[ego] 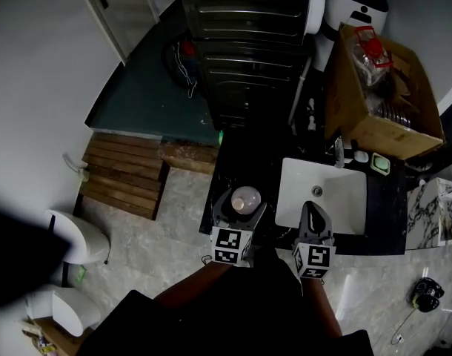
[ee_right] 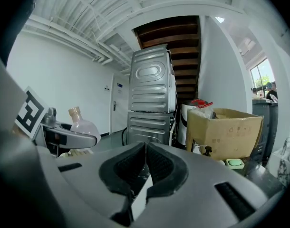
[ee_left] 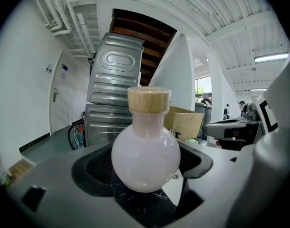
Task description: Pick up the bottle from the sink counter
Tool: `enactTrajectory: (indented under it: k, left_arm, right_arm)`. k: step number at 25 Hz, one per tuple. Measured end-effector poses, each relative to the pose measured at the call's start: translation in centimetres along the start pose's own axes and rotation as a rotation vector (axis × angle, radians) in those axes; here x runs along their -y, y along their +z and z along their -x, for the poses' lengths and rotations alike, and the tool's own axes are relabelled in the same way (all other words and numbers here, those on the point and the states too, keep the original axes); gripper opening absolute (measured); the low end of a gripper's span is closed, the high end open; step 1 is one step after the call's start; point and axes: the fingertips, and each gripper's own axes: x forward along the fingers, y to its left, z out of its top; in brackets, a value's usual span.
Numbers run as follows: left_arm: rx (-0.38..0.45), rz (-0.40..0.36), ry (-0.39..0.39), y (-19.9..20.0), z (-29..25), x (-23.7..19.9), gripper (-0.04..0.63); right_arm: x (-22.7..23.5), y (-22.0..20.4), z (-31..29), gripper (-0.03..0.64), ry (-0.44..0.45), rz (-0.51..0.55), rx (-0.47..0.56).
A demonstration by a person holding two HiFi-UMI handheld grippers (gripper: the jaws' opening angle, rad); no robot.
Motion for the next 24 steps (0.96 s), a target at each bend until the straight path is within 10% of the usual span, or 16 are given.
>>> enactTrajectory:
  k: [24]
  left_arm:
    - [-0.035,0.011,0.0,-1.6,0.5,-0.2,0.39]
  right_arm:
    - [-1.6,-2.2,0.5,0.038,0.025,-0.015,-0.057]
